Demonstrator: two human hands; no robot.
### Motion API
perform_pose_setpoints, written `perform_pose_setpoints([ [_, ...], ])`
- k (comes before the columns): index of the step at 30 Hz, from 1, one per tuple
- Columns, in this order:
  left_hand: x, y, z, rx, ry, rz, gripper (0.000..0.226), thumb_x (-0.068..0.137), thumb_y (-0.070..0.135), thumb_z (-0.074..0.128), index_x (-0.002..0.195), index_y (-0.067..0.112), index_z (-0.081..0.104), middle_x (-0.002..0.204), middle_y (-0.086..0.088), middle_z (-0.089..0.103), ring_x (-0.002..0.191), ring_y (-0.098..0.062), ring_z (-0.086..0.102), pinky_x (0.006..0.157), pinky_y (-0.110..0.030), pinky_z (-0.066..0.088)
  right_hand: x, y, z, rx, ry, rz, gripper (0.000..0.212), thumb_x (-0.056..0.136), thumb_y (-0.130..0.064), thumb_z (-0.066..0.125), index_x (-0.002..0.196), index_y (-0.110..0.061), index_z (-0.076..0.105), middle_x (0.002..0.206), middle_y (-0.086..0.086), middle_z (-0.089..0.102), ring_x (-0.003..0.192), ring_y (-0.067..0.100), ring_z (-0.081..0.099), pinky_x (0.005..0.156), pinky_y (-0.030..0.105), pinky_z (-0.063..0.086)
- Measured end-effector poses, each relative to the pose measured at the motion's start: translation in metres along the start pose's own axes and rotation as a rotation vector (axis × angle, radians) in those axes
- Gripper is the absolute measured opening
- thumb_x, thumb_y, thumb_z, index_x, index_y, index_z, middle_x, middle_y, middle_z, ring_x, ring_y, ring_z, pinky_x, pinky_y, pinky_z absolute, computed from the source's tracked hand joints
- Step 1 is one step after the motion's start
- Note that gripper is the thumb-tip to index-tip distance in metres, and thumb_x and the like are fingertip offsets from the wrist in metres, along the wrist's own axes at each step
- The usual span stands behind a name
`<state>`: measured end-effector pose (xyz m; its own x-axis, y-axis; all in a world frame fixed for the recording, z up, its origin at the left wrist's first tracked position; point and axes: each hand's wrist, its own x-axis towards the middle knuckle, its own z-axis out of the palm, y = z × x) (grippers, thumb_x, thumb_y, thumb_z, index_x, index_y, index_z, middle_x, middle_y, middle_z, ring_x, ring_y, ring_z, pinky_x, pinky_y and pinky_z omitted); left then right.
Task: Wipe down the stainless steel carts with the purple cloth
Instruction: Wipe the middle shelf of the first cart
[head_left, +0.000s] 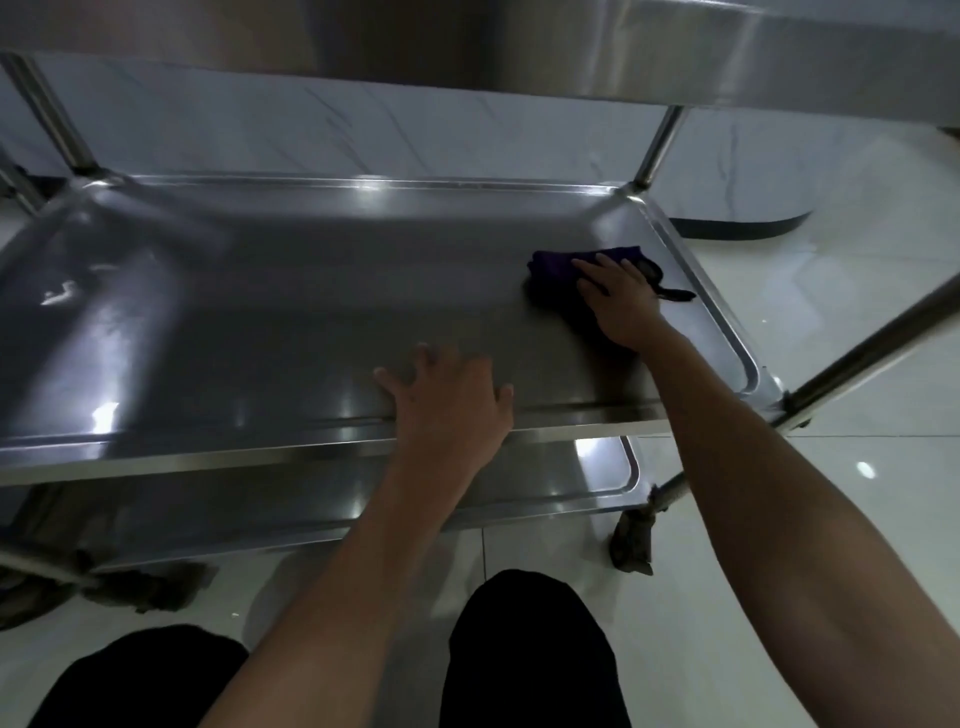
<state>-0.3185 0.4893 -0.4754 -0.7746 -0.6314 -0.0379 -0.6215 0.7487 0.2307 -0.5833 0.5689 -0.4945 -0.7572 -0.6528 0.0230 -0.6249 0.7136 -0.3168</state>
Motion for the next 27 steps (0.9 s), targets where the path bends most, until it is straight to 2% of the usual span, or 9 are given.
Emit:
perform_pose_setpoints([
  [7, 0.002, -0.002, 0.010, -0.014, 0.079, 0.017, 0.038, 0.095, 0.057, 0.046, 0.111, 0.027, 0.065, 0.131, -0.005, 0.053, 0.132, -0.030, 0.042, 0.106, -0.069, 0.028, -0.008, 0.037, -0.018, 0.002, 0.067, 0.148, 0.045, 0.106, -0.043, 0.035, 0.151, -0.036, 0.037, 0.163, 0.001, 0.027, 0.151, 0.029, 0.016, 0.121, 0.055, 0.017],
  [11, 0.002, 0.000, 0.010, -0.014, 0.091, -0.001, 0.039, 0.094, 0.058, 0.047, 0.112, 0.028, 0.065, 0.130, -0.004, 0.052, 0.129, -0.029, 0.043, 0.106, -0.066, 0.030, -0.019, 0.060, -0.029, 0.028, 0.063, 0.213, 0.046, 0.107, -0.043, 0.033, 0.152, -0.037, 0.035, 0.164, 0.000, 0.025, 0.152, 0.028, 0.013, 0.122, 0.055, 0.011],
  [16, 0.001, 0.001, 0.008, -0.020, 0.100, 0.003, 0.037, 0.094, 0.056, 0.048, 0.107, 0.026, 0.065, 0.126, -0.003, 0.053, 0.128, -0.029, 0.043, 0.105, -0.068, 0.030, -0.045, 0.066, -0.030, 0.026, 0.028, 0.186, 0.047, 0.106, -0.044, 0.035, 0.152, -0.039, 0.033, 0.163, -0.001, 0.026, 0.151, 0.029, 0.014, 0.121, 0.057, 0.013],
  [27, -0.005, -0.005, 0.004, -0.038, 0.054, 0.076, 0.040, 0.098, 0.054, 0.045, 0.115, 0.023, 0.063, 0.133, -0.009, 0.049, 0.132, -0.034, 0.041, 0.106, -0.077, 0.024, -0.157, 0.044, -0.023, -0.037, 0.058, 0.200, 0.051, 0.100, -0.057, 0.037, 0.149, -0.042, 0.038, 0.162, -0.003, 0.030, 0.150, 0.028, 0.020, 0.118, 0.056, 0.020],
])
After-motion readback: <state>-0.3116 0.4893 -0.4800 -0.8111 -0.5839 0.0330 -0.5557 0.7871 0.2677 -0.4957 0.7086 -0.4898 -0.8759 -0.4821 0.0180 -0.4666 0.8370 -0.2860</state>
